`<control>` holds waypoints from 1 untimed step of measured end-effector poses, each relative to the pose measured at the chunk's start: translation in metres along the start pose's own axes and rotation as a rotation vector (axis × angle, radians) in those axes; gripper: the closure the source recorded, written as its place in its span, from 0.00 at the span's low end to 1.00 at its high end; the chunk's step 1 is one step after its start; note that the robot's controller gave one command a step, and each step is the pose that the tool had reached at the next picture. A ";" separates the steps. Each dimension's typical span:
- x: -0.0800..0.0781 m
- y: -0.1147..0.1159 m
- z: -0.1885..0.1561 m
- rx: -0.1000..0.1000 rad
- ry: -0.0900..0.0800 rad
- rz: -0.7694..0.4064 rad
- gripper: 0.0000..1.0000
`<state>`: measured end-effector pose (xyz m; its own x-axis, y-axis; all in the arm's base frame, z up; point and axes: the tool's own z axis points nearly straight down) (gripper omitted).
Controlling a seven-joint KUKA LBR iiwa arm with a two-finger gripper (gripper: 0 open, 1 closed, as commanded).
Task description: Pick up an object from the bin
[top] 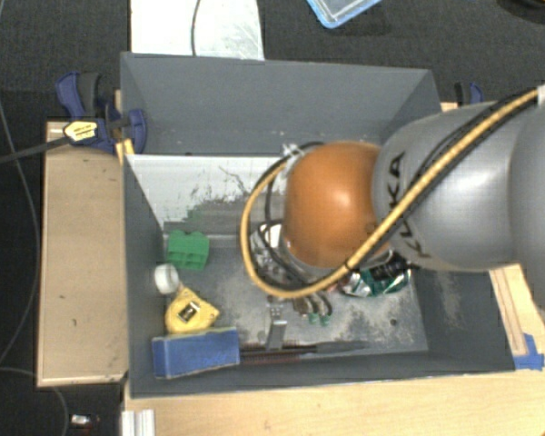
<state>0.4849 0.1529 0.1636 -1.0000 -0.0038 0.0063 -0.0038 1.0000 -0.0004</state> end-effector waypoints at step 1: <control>-0.002 -0.001 -0.004 -0.001 -0.008 0.006 0.00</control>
Offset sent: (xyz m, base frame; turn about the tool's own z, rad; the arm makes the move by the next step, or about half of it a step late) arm 0.0101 -0.0220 0.0229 0.1821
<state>0.4869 0.1519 0.1679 -1.0000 0.0018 -0.0016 0.0018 1.0000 0.0010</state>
